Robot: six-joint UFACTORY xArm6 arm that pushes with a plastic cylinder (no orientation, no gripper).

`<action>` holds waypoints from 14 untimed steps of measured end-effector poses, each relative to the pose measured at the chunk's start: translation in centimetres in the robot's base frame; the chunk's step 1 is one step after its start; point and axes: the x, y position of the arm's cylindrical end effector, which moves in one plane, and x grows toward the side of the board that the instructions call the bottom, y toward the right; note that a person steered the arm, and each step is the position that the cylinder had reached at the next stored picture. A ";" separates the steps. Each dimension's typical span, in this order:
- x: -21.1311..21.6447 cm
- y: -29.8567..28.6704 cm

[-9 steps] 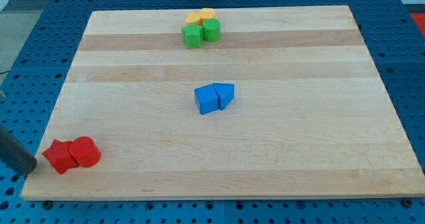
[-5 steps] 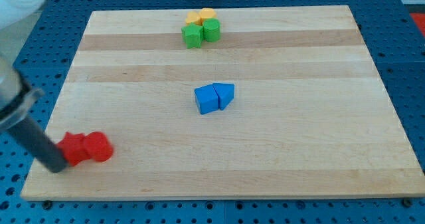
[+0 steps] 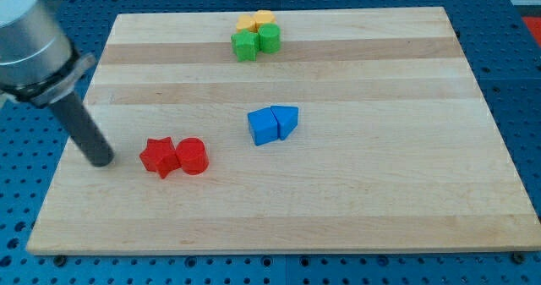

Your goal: Push the red star and red circle closer to the blue cube and blue triangle

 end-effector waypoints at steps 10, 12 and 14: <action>5.1 23.0; 5.8 30.6; 5.8 36.0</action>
